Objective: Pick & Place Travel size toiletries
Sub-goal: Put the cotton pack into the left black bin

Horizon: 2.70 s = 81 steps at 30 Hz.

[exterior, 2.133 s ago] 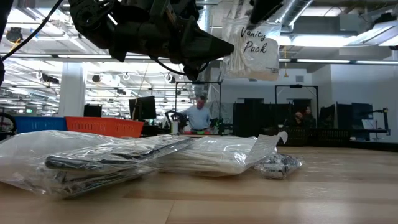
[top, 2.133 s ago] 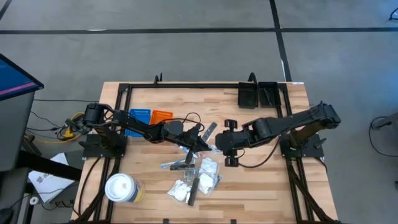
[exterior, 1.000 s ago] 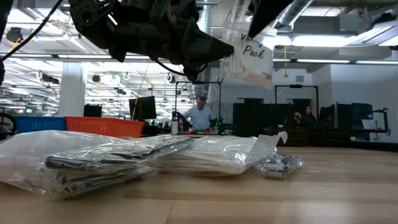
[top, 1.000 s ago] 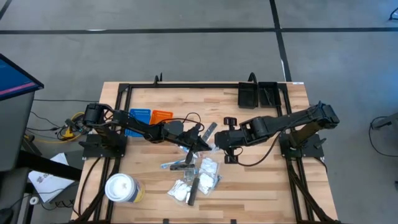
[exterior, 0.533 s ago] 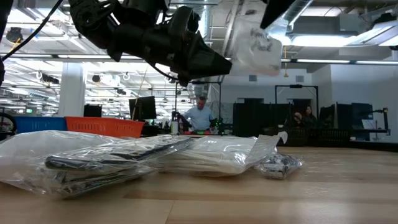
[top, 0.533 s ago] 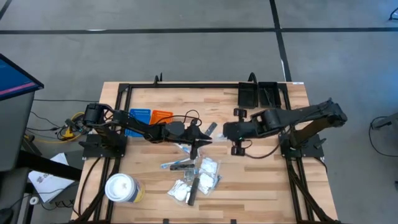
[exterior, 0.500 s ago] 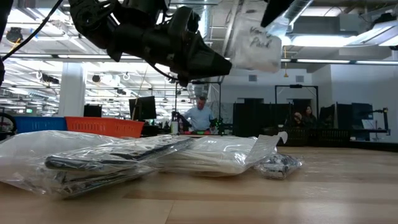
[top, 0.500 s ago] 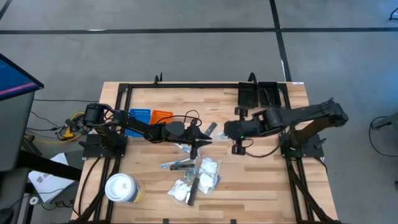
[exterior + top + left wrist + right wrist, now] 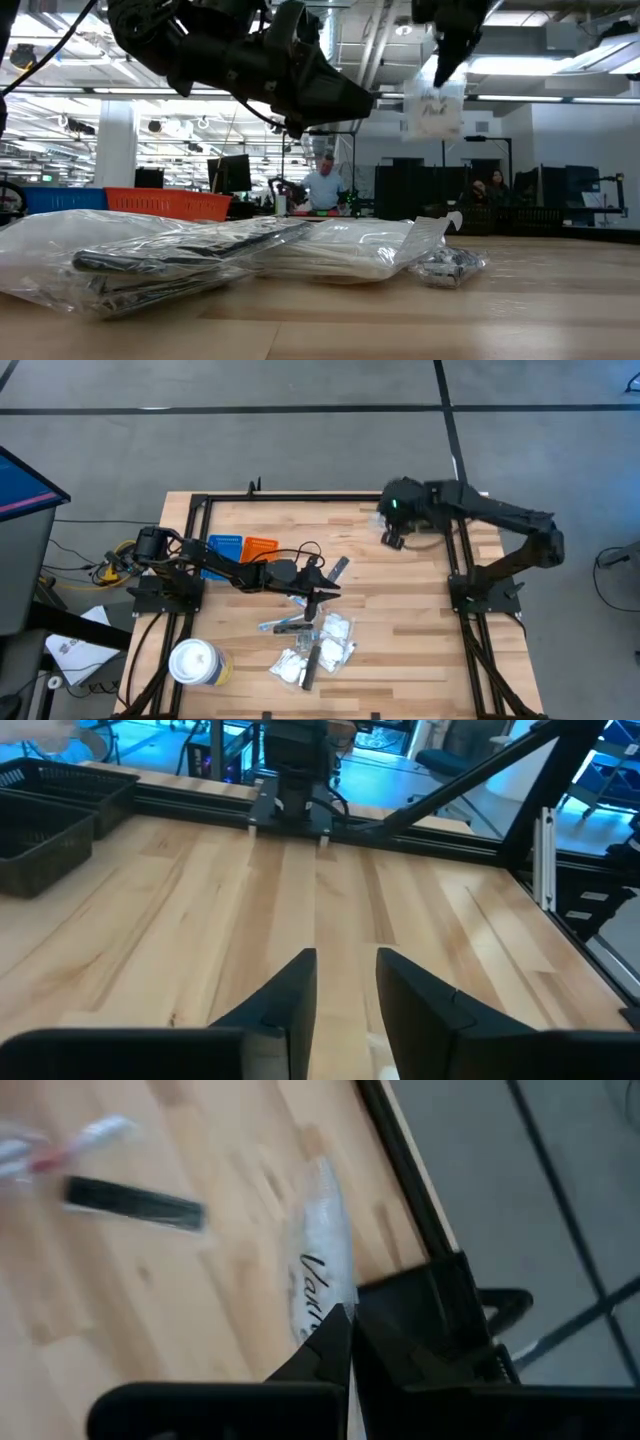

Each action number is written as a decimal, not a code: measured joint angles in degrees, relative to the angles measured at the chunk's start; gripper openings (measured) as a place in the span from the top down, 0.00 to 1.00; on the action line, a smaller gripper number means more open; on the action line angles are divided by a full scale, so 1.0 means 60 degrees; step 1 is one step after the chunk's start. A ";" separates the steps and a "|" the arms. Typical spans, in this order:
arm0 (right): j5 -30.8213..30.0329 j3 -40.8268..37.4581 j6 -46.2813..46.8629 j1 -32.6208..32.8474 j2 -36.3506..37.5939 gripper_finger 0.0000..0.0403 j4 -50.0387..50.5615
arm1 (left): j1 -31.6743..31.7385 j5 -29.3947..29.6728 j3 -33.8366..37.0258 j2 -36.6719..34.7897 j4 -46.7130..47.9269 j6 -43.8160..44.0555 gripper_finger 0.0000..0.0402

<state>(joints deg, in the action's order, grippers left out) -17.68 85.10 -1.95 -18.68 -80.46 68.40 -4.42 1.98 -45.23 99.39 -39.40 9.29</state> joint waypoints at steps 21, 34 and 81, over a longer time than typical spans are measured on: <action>0.2674 -0.0656 -0.1518 -0.5860 -0.2112 1.00 -0.1965 | -0.0599 -0.0007 0.0004 0.0000 0.0182 0.0299 0.75; 0.2729 -0.0652 -0.4783 -0.6425 -0.3051 1.00 -0.1590 | -0.0646 0.0018 0.0004 0.0000 0.0346 0.0450 0.75; 0.4440 -0.0645 -0.7347 -0.6720 -0.3322 1.00 -0.2065 | -0.0646 0.0025 0.0004 0.0000 0.0423 0.0430 0.75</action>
<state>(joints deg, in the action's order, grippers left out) 8.96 81.23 -46.03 -59.00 -100.39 56.01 -8.29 2.13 -45.21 99.39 -36.86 11.87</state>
